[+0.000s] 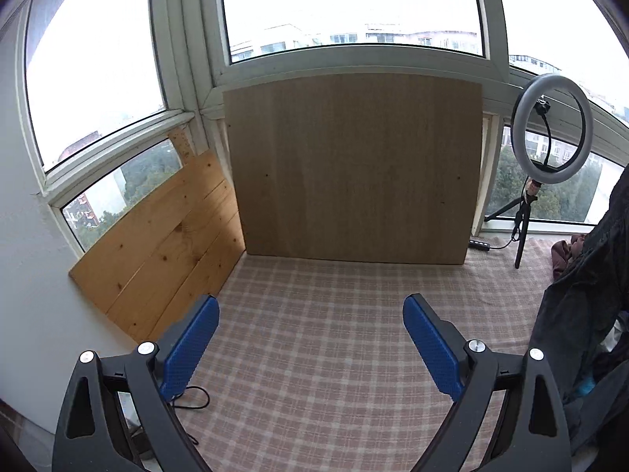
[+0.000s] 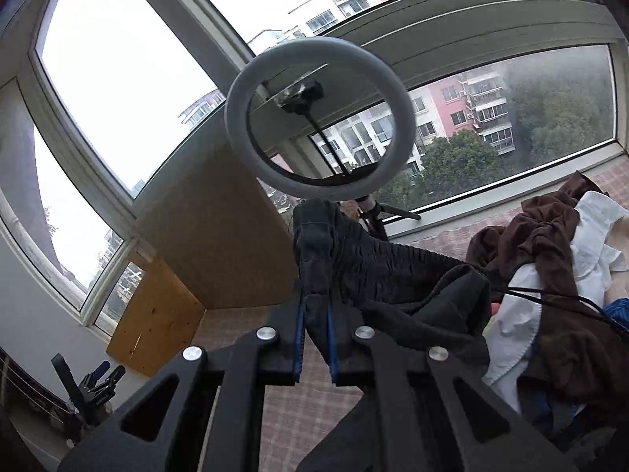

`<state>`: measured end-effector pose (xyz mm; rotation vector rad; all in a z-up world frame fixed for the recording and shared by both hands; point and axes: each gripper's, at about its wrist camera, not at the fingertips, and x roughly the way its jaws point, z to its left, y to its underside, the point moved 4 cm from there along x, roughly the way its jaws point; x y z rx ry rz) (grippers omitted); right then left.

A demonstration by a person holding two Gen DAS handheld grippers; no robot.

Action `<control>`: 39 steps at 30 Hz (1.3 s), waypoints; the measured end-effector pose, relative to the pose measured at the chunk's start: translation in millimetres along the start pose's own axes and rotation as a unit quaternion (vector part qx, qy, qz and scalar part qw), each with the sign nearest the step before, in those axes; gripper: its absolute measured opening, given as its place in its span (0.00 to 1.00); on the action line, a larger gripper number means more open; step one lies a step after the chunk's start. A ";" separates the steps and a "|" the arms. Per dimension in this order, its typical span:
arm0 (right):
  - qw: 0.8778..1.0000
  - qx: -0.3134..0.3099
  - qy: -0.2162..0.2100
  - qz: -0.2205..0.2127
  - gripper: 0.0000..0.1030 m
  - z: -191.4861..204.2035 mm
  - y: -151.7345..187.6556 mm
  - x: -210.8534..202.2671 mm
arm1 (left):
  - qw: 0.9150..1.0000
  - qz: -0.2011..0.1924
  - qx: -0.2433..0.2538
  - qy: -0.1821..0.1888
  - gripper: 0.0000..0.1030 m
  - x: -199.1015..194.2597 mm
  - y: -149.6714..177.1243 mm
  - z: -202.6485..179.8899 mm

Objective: Fold clothes

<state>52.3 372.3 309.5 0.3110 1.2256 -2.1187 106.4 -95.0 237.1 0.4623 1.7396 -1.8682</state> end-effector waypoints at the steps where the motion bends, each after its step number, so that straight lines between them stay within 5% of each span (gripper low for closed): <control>1: 1.000 -0.012 -0.012 0.003 0.09 31.6 5.1 12.2 | 1.000 -0.002 -0.003 -0.007 0.92 -2.3 2.7 15.2; 5: 0.995 -0.032 -0.085 0.036 0.09 171.4 35.7 86.1 | 0.999 -0.007 -0.016 -0.031 0.92 -8.1 13.5 70.5; 7: 0.988 -0.063 -0.112 0.089 0.09 219.4 63.2 114.4 | 0.999 -0.006 -0.024 -0.036 0.92 -6.3 18.8 92.3; 12: 0.947 -0.148 -0.170 0.227 0.15 329.5 134.9 177.9 | 0.999 0.017 -0.015 -0.026 0.92 17.8 33.8 116.0; 16: 0.967 -0.133 -0.128 0.177 0.36 281.8 124.8 150.8 | 0.999 0.040 0.010 -0.006 0.92 45.7 46.8 112.7; 20: 0.978 -0.119 -0.015 0.171 0.38 189.0 130.1 133.9 | 0.997 0.067 0.037 0.019 0.92 83.5 57.9 100.5; 24: 0.962 -0.100 0.107 0.231 0.40 74.8 172.4 129.9 | 0.992 0.109 0.058 0.025 0.92 122.6 79.5 96.3; 27: 0.945 -0.084 0.148 0.280 0.40 10.8 219.3 116.6 | 0.986 0.155 0.048 0.029 0.92 141.1 108.2 103.1; 32: 0.947 -0.036 0.130 0.292 0.44 -33.0 267.8 87.3 | 0.971 0.233 -0.009 0.053 0.92 141.7 161.6 112.6; 34: 0.950 -0.025 0.108 0.291 0.60 -35.8 279.3 78.4 | 0.965 0.252 -0.019 0.063 0.92 140.6 179.9 108.8; 39: 0.936 -0.122 0.106 0.313 0.60 -15.7 300.3 76.4 | 0.954 0.295 0.019 0.043 0.87 166.1 208.7 77.7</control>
